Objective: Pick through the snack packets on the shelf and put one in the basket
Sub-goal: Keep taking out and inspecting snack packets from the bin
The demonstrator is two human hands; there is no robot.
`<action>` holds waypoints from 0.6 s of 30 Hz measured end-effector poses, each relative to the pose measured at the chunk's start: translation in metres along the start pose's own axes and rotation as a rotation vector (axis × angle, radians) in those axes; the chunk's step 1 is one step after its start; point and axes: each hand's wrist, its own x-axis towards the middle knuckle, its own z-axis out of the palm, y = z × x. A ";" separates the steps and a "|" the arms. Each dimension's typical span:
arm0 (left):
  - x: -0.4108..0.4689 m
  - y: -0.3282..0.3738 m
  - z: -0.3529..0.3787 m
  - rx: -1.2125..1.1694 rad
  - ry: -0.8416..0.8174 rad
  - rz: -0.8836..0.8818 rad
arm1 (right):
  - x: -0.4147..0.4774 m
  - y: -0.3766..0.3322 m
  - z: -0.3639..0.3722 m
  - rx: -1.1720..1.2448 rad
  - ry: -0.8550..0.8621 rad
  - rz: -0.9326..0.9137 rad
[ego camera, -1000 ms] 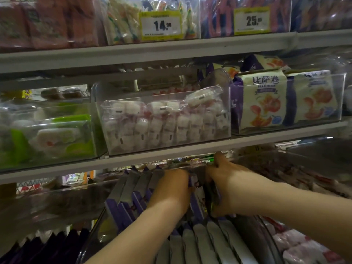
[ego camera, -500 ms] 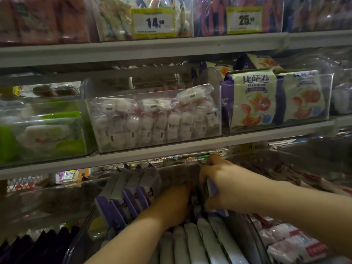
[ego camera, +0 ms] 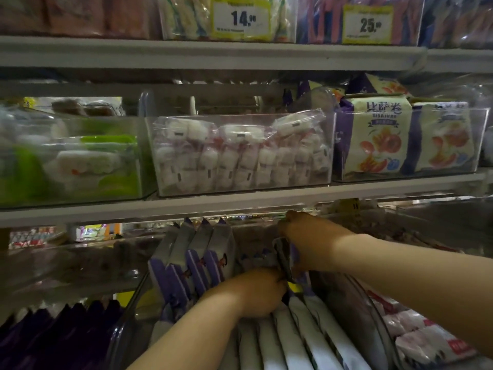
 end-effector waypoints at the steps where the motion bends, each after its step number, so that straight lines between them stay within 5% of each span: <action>1: -0.001 0.002 0.001 -0.044 0.008 -0.006 | 0.001 -0.002 0.001 -0.018 -0.024 -0.007; 6: -0.003 0.001 0.005 -0.012 0.060 -0.029 | 0.000 -0.009 0.003 -0.088 -0.093 -0.063; 15: -0.001 -0.004 0.005 -0.053 0.032 0.089 | -0.006 -0.014 0.006 -0.240 -0.559 -0.129; 18: -0.002 -0.001 0.006 -0.007 0.010 0.076 | -0.006 -0.016 0.003 -0.189 -0.540 -0.111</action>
